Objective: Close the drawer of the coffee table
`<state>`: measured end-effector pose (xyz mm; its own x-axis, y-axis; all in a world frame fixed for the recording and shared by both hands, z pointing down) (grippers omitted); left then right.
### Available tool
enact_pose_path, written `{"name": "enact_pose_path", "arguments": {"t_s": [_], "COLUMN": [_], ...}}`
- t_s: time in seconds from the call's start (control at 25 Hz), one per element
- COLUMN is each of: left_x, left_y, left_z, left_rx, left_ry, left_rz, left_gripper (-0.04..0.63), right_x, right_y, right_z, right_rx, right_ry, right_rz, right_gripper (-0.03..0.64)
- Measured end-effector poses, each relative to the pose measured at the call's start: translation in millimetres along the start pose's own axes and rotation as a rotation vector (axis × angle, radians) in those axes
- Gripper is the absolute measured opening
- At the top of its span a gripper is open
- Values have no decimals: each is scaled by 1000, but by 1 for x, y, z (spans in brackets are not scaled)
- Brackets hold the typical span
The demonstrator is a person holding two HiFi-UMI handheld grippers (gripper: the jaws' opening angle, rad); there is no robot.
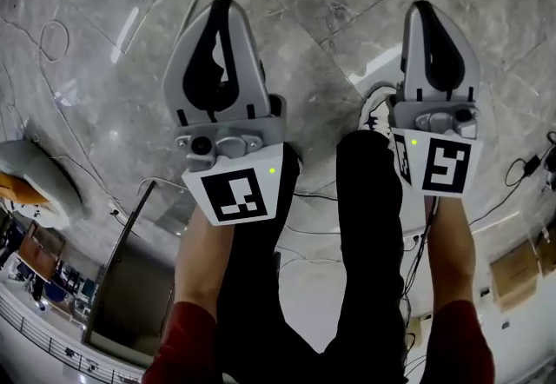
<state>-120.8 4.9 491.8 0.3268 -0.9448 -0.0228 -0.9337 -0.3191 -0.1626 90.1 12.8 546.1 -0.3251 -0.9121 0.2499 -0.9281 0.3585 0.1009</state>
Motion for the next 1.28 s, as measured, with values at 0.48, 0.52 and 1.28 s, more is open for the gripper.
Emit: {"name": "enact_pose_path", "arguments": {"t_s": [0.48,0.52,1.28], "left_x": [9,11,22], "left_y": [-27,-24,-32], "left_z": [-147,-156,-207], "left_rx": [-7,-23,-101], "left_ry": [-40,-49,-7], "left_rz": [82,107,166], "left_gripper": [14,14,13], "right_x": [48,50,74], "right_y": [-7,-10,-1], "right_z": [-129,-137,-191], "right_rx": [-66,-67,24], "right_ry": [-94,-100,-11], "right_rz": [-19,-25,23], "right_gripper": [26,26,107]}}
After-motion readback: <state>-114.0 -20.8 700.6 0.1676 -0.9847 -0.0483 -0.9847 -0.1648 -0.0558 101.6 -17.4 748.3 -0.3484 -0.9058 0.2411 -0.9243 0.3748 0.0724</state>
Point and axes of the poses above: the fingertips, and each gripper's own axes: x forward along the fingers, y to its left, z out of its top, the point moved 5 cm from there along -x, backward along the fingers
